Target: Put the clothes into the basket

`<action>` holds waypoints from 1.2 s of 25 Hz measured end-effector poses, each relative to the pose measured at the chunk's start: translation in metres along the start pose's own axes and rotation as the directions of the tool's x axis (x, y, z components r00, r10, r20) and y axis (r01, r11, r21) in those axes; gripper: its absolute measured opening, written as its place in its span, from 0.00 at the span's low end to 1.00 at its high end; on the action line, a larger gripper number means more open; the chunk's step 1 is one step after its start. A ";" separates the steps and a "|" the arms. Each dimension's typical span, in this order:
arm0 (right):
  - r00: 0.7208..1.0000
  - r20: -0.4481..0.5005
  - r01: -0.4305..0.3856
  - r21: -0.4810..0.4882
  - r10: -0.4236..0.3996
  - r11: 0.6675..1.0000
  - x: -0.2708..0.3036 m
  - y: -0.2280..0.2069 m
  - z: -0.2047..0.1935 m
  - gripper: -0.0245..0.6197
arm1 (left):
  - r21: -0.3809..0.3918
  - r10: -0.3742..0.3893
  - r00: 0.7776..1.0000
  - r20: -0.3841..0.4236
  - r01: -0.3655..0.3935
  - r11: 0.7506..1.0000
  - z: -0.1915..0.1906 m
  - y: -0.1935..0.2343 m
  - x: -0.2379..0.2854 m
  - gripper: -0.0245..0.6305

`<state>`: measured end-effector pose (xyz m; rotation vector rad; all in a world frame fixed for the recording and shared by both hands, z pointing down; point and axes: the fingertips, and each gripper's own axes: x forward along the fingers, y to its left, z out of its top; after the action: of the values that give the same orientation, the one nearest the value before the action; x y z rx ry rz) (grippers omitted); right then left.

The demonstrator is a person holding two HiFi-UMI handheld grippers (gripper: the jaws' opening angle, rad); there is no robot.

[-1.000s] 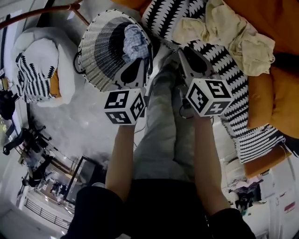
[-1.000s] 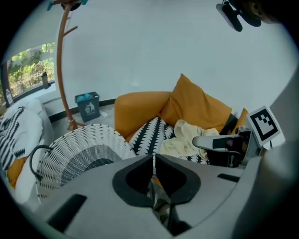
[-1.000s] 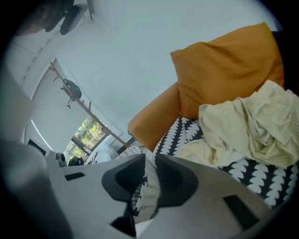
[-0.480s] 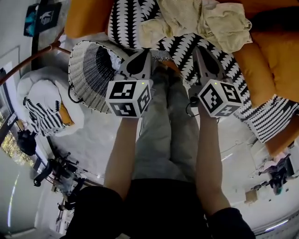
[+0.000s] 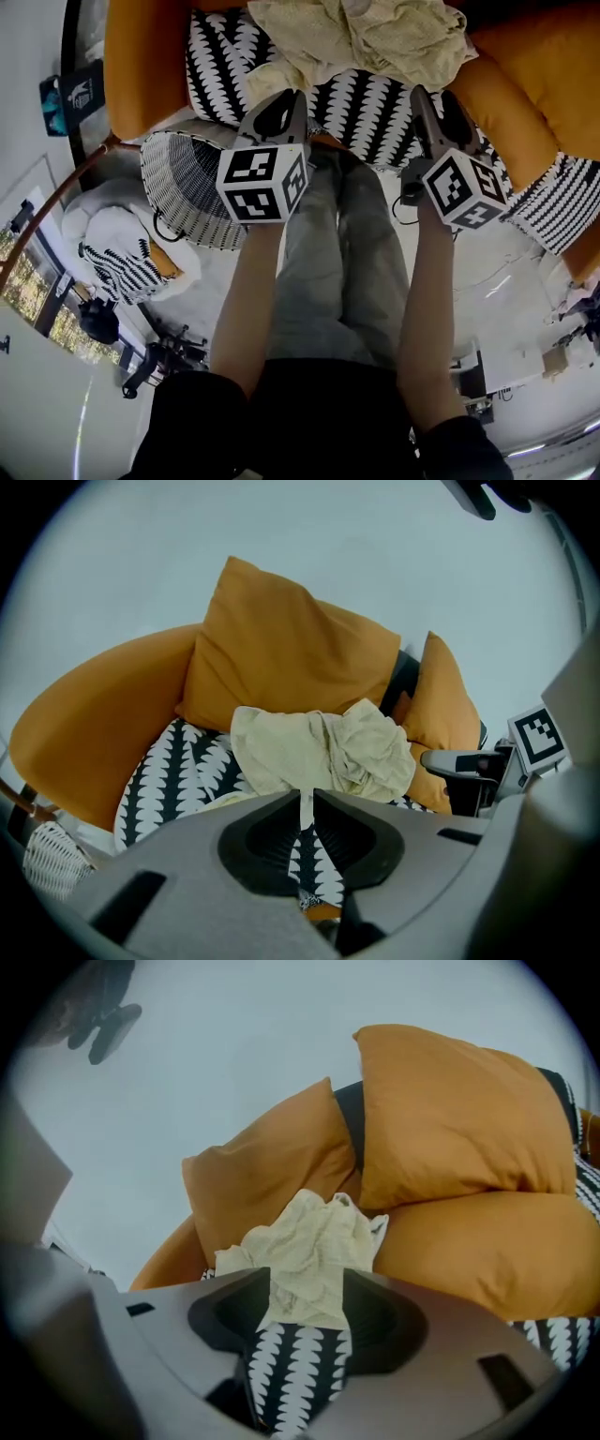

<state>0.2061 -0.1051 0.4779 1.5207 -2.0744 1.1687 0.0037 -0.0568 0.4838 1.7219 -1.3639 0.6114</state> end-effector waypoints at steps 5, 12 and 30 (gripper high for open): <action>0.998 0.003 0.060 0.006 -0.060 0.998 0.011 -0.016 0.009 0.41 | 0.035 -0.013 0.998 -0.067 0.015 0.999 0.008 -0.001 0.029 0.28; 0.992 -0.015 0.125 -0.013 -0.126 0.992 0.036 -0.038 0.021 0.43 | 0.030 -0.007 0.994 -0.113 0.010 1.000 0.013 0.011 0.065 0.37; 0.953 -0.192 0.167 -0.310 -0.233 0.936 0.108 -0.048 0.003 0.35 | -0.021 -0.080 0.982 -0.170 0.078 0.997 0.014 0.023 0.148 0.40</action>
<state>0.2087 -0.1813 0.5680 1.3537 -1.7981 0.8706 0.0231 -0.1500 0.6005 1.6632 -1.1727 0.6858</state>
